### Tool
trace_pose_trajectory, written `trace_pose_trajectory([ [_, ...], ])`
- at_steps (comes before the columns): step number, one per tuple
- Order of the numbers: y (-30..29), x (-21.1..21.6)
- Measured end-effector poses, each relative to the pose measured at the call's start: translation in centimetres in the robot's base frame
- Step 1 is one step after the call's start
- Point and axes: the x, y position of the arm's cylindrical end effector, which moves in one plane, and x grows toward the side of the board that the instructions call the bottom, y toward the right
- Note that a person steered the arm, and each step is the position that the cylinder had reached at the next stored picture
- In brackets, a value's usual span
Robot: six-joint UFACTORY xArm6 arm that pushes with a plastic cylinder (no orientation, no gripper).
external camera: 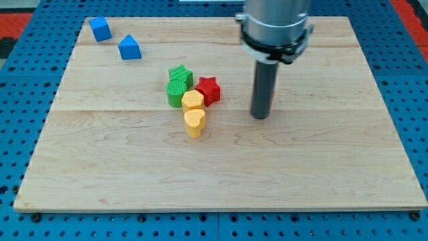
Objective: Push the red circle to top side of green star
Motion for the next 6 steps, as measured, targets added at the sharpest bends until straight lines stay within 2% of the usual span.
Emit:
trace_pose_trajectory([
  [1,4.7,-4.0],
  [2,-1.9,-7.4],
  [4,2.5,-12.8],
  [5,0.3,-13.6],
  [6,-5.0,-13.7],
])
